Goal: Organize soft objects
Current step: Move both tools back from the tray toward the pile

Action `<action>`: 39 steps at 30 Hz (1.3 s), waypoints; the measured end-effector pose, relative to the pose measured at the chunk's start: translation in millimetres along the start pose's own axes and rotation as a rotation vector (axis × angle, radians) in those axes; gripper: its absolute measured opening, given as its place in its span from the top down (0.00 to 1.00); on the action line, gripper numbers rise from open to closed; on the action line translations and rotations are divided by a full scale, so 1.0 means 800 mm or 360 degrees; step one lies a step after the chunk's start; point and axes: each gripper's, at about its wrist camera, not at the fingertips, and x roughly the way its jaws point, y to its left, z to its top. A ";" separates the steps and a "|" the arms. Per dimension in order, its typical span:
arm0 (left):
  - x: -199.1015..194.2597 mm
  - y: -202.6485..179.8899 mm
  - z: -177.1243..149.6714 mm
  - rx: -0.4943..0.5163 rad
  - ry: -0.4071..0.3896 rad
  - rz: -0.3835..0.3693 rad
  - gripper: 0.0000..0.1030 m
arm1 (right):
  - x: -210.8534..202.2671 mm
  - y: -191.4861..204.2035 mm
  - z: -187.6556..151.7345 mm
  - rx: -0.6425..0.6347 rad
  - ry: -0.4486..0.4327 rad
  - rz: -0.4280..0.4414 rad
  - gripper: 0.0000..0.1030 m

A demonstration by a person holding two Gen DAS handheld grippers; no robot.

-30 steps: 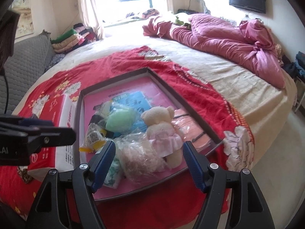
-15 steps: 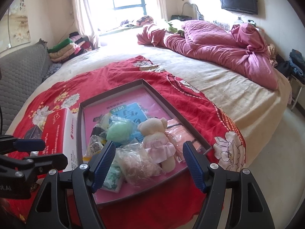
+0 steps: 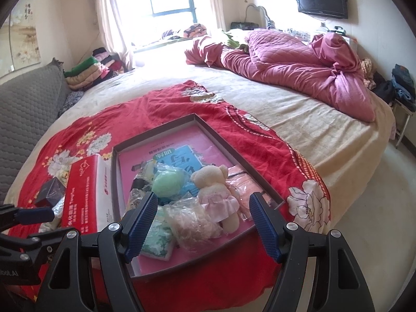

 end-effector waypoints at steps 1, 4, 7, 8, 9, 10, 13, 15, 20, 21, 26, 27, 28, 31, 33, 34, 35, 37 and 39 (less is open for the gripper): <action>-0.001 0.002 -0.004 -0.0002 0.0002 0.0001 0.27 | -0.003 0.003 0.001 -0.0011 -0.0011 0.0002 0.28; -0.005 0.006 -0.011 -0.0014 0.0002 0.0015 0.27 | -0.011 0.009 0.006 -0.0031 -0.0021 0.0028 0.28; -0.012 0.012 -0.017 -0.0031 -0.0009 0.0024 0.27 | -0.020 0.018 0.008 -0.0058 -0.0038 0.0040 0.28; -0.014 0.013 -0.018 -0.0036 -0.0012 0.0038 0.27 | -0.022 0.022 0.009 -0.0073 -0.0040 0.0046 0.28; -0.017 0.015 -0.020 -0.0036 -0.0016 0.0049 0.27 | -0.025 0.025 0.010 -0.0085 -0.0043 0.0045 0.28; -0.020 0.017 -0.021 -0.0037 -0.0022 0.0049 0.27 | -0.028 0.028 0.011 -0.0096 -0.0048 0.0047 0.28; -0.029 0.022 -0.024 -0.0045 -0.0043 0.0060 0.27 | -0.038 0.038 0.014 -0.0127 -0.0075 0.0054 0.28; -0.033 0.026 -0.026 -0.0051 -0.0053 0.0071 0.27 | -0.046 0.045 0.015 -0.0153 -0.0087 0.0061 0.28; -0.045 0.038 -0.033 -0.0075 -0.0073 0.0071 0.27 | -0.060 0.060 0.017 -0.0197 -0.0103 0.0071 0.28; -0.047 0.041 -0.035 -0.0083 -0.0079 0.0073 0.27 | -0.061 0.062 0.018 -0.0204 -0.0104 0.0075 0.28; -0.062 0.055 -0.045 -0.0118 -0.0100 0.0117 0.27 | -0.071 0.080 0.018 -0.0249 -0.0095 0.0094 0.28; -0.065 0.059 -0.048 -0.0126 -0.0106 0.0113 0.27 | -0.072 0.085 0.018 -0.0260 -0.0093 0.0095 0.28; -0.068 0.062 -0.050 -0.0134 -0.0109 0.0112 0.27 | -0.074 0.090 0.018 -0.0273 -0.0093 0.0101 0.28; -0.073 0.073 -0.057 -0.0152 -0.0113 0.0125 0.27 | -0.077 0.102 0.017 -0.0303 -0.0084 0.0096 0.28; -0.077 0.081 -0.062 -0.0165 -0.0121 0.0130 0.27 | -0.081 0.110 0.016 -0.0317 -0.0085 0.0111 0.28; -0.079 0.086 -0.065 -0.0177 -0.0126 0.0134 0.27 | -0.083 0.114 0.015 -0.0327 -0.0083 0.0118 0.28; -0.082 0.090 -0.066 -0.0186 -0.0131 0.0137 0.27 | -0.085 0.120 0.015 -0.0342 -0.0077 0.0131 0.28; -0.087 0.102 -0.071 -0.0216 -0.0142 0.0136 0.27 | -0.089 0.130 0.015 -0.0366 -0.0075 0.0148 0.28; -0.093 0.116 -0.075 -0.0251 -0.0153 0.0142 0.27 | -0.092 0.141 0.014 -0.0388 -0.0078 0.0173 0.28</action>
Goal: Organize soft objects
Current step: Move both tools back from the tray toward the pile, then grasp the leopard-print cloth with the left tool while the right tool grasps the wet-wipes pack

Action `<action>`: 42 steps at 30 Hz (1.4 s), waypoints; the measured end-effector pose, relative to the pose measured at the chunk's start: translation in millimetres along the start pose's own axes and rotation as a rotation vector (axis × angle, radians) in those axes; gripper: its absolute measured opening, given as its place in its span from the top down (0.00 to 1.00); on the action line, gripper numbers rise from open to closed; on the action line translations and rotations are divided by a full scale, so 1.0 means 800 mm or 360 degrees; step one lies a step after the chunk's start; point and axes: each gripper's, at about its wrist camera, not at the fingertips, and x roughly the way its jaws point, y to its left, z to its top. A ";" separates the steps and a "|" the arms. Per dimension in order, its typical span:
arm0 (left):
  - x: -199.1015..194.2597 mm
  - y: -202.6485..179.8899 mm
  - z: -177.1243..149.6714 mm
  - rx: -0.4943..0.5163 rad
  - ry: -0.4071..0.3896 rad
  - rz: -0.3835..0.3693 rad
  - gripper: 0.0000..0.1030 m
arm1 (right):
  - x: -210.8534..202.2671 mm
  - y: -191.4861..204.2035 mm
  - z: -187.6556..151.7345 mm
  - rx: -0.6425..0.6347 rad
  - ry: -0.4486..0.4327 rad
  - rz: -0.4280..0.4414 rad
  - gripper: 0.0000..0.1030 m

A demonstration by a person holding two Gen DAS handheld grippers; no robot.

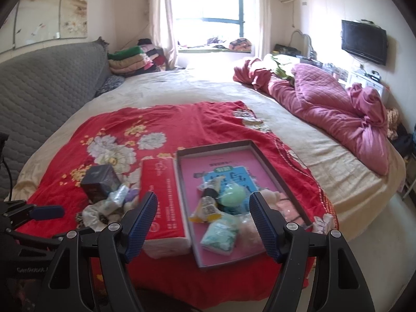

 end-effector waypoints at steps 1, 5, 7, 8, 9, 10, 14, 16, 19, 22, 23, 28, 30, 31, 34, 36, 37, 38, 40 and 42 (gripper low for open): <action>-0.001 0.006 -0.001 -0.0015 -0.0001 0.0006 0.27 | 0.000 0.006 0.001 -0.0008 0.0001 0.0022 0.28; -0.006 0.041 -0.009 -0.0091 0.0010 0.0020 0.27 | 0.000 0.026 0.002 -0.0053 0.0010 0.0059 0.28; -0.007 0.056 -0.015 -0.0127 0.0011 0.0043 0.27 | 0.000 0.037 0.002 -0.0074 0.0015 0.0074 0.28; -0.007 0.063 -0.018 -0.0143 0.0014 0.0051 0.27 | 0.000 0.043 0.003 -0.0083 0.0014 0.0088 0.28; -0.008 0.070 -0.021 -0.0157 0.0017 0.0054 0.27 | 0.000 0.047 0.003 -0.0085 0.0015 0.0101 0.28; -0.008 0.077 -0.024 -0.0178 0.0021 0.0059 0.27 | 0.000 0.051 0.004 -0.0087 0.0017 0.0115 0.28; -0.008 0.098 -0.034 -0.0222 0.0030 0.0074 0.27 | -0.001 0.068 0.005 -0.0133 0.0017 0.0140 0.28; -0.007 0.105 -0.037 -0.0238 0.0039 0.0084 0.27 | -0.002 0.074 0.005 -0.0151 0.0015 0.0148 0.28; -0.004 0.115 -0.043 -0.0261 0.0052 0.0087 0.27 | -0.002 0.080 0.005 -0.0166 0.0021 0.0167 0.28; 0.000 0.126 -0.048 -0.0288 0.0066 0.0092 0.27 | -0.001 0.086 0.003 -0.0185 0.0028 0.0173 0.28; 0.002 0.131 -0.049 -0.0303 0.0073 0.0091 0.27 | 0.000 0.089 0.003 -0.0192 0.0033 0.0181 0.28; 0.012 0.142 -0.052 -0.0347 0.0079 0.0071 0.27 | 0.008 0.099 -0.004 -0.0231 0.0060 0.0193 0.28; 0.019 0.144 -0.051 -0.0359 0.0084 0.0057 0.27 | 0.012 0.103 -0.007 -0.0244 0.0073 0.0197 0.28; 0.022 0.144 -0.050 -0.0362 0.0081 0.0030 0.26 | 0.015 0.106 -0.009 -0.0251 0.0082 0.0198 0.28; 0.035 0.144 -0.045 -0.0361 0.0089 -0.0022 0.24 | 0.024 0.112 -0.013 -0.0277 0.0107 0.0198 0.28; 0.046 0.143 -0.043 -0.0355 0.0111 -0.0014 0.24 | 0.030 0.116 -0.015 -0.0295 0.0119 0.0193 0.28; 0.052 0.144 -0.043 -0.0359 0.0121 -0.0016 0.24 | 0.033 0.118 -0.016 -0.0303 0.0129 0.0191 0.28; 0.058 0.146 -0.045 -0.0370 0.0137 -0.0019 0.24 | 0.037 0.120 -0.016 -0.0310 0.0136 0.0193 0.28; 0.071 0.154 -0.052 -0.0403 0.0169 -0.0017 0.24 | 0.044 0.126 -0.015 -0.0327 0.0144 0.0181 0.28; 0.083 0.162 -0.060 -0.0423 0.0203 -0.0005 0.24 | 0.050 0.131 -0.014 -0.0342 0.0152 0.0188 0.28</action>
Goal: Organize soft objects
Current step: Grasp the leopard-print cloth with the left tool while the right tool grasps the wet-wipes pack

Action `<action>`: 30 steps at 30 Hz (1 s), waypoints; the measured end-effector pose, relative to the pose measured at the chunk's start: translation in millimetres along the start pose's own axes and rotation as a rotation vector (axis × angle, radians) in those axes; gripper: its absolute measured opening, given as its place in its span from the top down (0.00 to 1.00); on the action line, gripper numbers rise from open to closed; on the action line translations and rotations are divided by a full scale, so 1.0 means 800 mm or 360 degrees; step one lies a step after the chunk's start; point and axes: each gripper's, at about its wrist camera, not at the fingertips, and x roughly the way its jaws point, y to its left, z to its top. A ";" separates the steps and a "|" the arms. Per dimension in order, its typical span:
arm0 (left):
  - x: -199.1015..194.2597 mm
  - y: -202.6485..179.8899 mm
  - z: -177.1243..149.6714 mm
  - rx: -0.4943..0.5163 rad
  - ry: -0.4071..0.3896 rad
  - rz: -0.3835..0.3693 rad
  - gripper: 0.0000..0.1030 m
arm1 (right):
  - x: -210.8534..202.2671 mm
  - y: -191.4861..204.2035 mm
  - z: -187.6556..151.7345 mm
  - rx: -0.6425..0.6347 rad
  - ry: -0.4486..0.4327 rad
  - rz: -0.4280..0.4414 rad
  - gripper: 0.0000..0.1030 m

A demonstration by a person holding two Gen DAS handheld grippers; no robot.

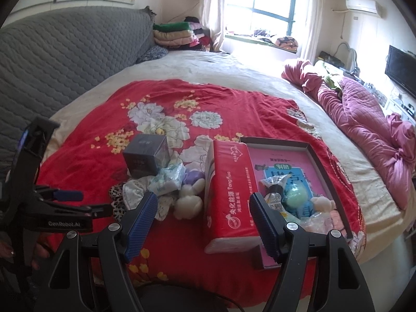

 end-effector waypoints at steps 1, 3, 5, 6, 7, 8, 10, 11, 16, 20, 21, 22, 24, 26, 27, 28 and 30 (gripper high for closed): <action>0.006 0.005 -0.001 -0.0013 0.0016 0.0001 0.24 | 0.004 0.003 0.002 -0.0012 0.0003 0.0001 0.28; 0.015 0.014 -0.001 -0.0043 0.0025 -0.0006 0.24 | 0.014 0.011 0.006 -0.0039 0.0018 0.0009 0.28; 0.024 0.023 0.000 -0.0081 0.0038 -0.0032 0.24 | 0.029 0.022 0.012 -0.0077 0.0052 0.0016 0.28; 0.028 0.026 0.000 -0.0092 0.0044 -0.0043 0.24 | 0.036 0.028 0.015 -0.0094 0.0065 0.0024 0.28; 0.032 0.030 0.001 -0.0115 0.0048 -0.0057 0.24 | 0.045 0.034 0.017 -0.0113 0.0087 0.0024 0.28; 0.036 0.034 0.002 -0.0138 0.0053 -0.0072 0.24 | 0.053 0.042 0.020 -0.0137 0.0105 0.0023 0.28; 0.041 0.039 0.005 -0.0162 0.0057 -0.0099 0.24 | 0.069 0.053 0.022 -0.0190 0.0138 0.0022 0.28; 0.044 0.041 0.006 -0.0167 0.0053 -0.0107 0.24 | 0.080 0.061 0.023 -0.0228 0.0166 0.0003 0.28; 0.054 0.047 0.016 -0.0191 0.0032 -0.0161 0.24 | 0.111 0.069 0.024 -0.0263 0.0230 -0.0023 0.28; 0.062 0.049 0.024 -0.0190 0.0004 -0.0184 0.25 | 0.121 0.065 0.023 -0.0254 0.0243 -0.0046 0.28; 0.065 0.048 0.027 -0.0187 0.0003 -0.0183 0.27 | 0.124 0.065 0.024 -0.0249 0.0247 -0.0048 0.28; 0.067 0.047 0.029 -0.0180 0.0003 -0.0184 0.30 | 0.128 0.065 0.024 -0.0252 0.0253 -0.0051 0.28; 0.069 0.044 0.031 -0.0158 -0.0002 -0.0179 0.35 | 0.133 0.065 0.025 -0.0260 0.0257 -0.0063 0.28; 0.073 0.042 0.033 -0.0150 -0.0003 -0.0181 0.45 | 0.141 0.067 0.026 -0.0280 0.0274 -0.0073 0.28; 0.073 0.042 0.034 -0.0150 -0.0006 -0.0191 0.50 | 0.145 0.067 0.027 -0.0286 0.0283 -0.0077 0.28; 0.074 0.042 0.034 -0.0155 -0.0012 -0.0206 0.57 | 0.148 0.069 0.027 -0.0293 0.0292 -0.0081 0.28; 0.079 0.042 0.037 -0.0162 -0.0009 -0.0246 0.61 | 0.158 0.072 0.026 -0.0321 0.0323 -0.0095 0.28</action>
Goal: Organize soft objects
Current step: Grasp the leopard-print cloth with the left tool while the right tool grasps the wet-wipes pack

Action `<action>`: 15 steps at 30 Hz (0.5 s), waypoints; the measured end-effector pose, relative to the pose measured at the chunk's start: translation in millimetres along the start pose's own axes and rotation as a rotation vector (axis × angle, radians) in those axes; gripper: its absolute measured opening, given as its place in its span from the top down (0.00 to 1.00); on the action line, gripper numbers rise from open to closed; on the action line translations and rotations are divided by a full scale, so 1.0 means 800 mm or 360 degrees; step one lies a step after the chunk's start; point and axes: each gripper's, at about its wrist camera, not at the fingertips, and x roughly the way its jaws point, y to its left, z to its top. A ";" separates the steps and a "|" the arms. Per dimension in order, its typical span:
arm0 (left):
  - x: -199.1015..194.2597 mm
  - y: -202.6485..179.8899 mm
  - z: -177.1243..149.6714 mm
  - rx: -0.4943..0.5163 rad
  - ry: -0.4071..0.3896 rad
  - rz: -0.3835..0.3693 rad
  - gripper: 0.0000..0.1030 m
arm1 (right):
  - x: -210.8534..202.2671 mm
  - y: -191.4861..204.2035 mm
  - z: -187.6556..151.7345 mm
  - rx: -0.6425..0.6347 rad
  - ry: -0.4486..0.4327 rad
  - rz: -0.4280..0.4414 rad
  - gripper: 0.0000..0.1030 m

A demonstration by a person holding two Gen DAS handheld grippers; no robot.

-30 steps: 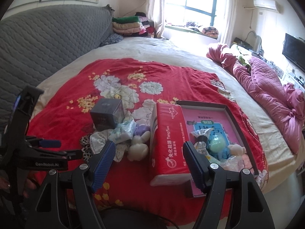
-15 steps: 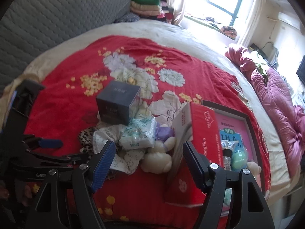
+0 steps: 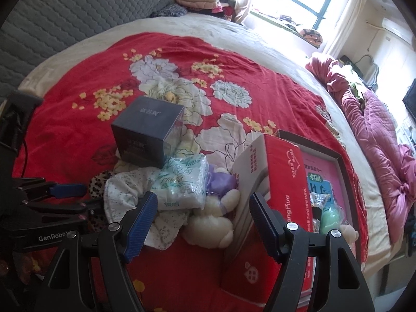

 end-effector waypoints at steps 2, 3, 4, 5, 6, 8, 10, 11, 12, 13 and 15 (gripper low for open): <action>0.004 -0.001 0.002 0.0016 0.0003 -0.0004 0.64 | 0.008 0.005 0.002 -0.0030 0.0022 -0.0007 0.28; 0.005 -0.002 0.002 0.0021 -0.0001 -0.0010 0.66 | 0.010 0.008 0.002 -0.0038 0.0026 -0.0003 0.28; 0.005 -0.001 0.003 0.0020 -0.0006 -0.0020 0.70 | 0.013 0.011 0.004 -0.0046 0.0030 0.0007 0.28; 0.005 0.001 0.004 0.0008 -0.0008 -0.0032 0.74 | 0.017 0.015 0.005 -0.0054 0.0034 0.0020 0.28; 0.006 0.003 0.005 0.0003 -0.0007 -0.0040 0.76 | 0.020 0.018 0.005 -0.0062 0.0039 0.0023 0.28; 0.007 0.008 0.005 -0.0004 -0.0006 -0.0058 0.79 | 0.030 0.024 0.006 -0.0085 0.0059 0.0004 0.28; 0.007 0.009 0.005 -0.0004 -0.0009 -0.0068 0.80 | 0.041 0.028 0.006 -0.0098 0.0083 -0.0008 0.28; 0.007 0.009 0.005 -0.0001 -0.0010 -0.0072 0.81 | 0.046 0.029 0.005 -0.0096 0.0092 -0.0008 0.28; 0.007 0.008 0.004 0.0004 -0.0011 -0.0072 0.81 | 0.049 0.030 0.006 -0.0095 0.0098 -0.0008 0.28; 0.006 0.007 0.004 0.0010 -0.0014 -0.0070 0.82 | 0.052 0.030 0.006 -0.0092 0.0100 -0.0012 0.28; 0.008 0.005 0.004 0.0029 -0.0018 -0.0066 0.83 | 0.057 0.029 0.006 -0.0081 0.0101 -0.0011 0.28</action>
